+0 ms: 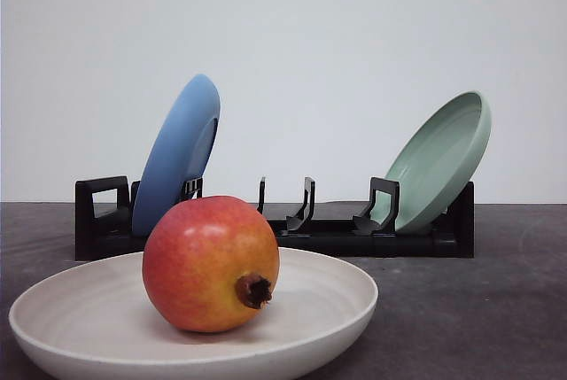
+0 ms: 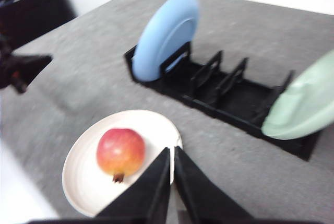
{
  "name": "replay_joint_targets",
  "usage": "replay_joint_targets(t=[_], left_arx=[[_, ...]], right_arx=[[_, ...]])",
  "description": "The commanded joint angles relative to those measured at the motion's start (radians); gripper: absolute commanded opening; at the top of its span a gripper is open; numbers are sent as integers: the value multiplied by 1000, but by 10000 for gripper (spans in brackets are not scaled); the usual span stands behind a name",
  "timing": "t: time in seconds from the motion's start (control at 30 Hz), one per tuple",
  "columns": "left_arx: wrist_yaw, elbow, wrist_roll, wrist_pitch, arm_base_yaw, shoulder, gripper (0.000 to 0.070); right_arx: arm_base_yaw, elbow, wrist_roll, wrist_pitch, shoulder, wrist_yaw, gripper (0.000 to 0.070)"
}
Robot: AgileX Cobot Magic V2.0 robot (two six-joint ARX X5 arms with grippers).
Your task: Place pomegranate in white plate
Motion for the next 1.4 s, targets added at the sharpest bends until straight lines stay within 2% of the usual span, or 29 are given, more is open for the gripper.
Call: replay_joint_targets(t=[0.0,0.07,0.17,0.27,0.4,0.53,0.67,0.9,1.07,1.37], left_arx=[[1,-10,-8,-5,2,-2,0],[1,-10,-8,-5,2,-2,0],[1,-10,-8,-5,2,-2,0],[1,-10,-8,-5,2,-2,0],[1,-10,-8,-5,2,-2,0],[1,-10,-8,-5,2,-2,0],[1,-10,-8,-5,2,-2,0],[1,-10,-8,-5,2,-2,0],[1,-10,-8,-5,2,-2,0],[1,-10,-8,-5,2,-2,0]], right_arx=[[-83,4,-7,12,-16,-51,3],[-195,-4,-25,17,-39,-51,3],[-340,-54,-138,63,-77,9,3],[-457,-177,-222,218,-121,50,3],[-580,-389,-236,484,-190,55,3],[-663,-551,-247,613,-251,56,3],[-702,-643,-251,617,-300,58,3],[-712,-735,-250,613,-365,63,3],[-712,-742,-249,510,-394,63,3],[-712,-742,-246,522,-394,62,3]])
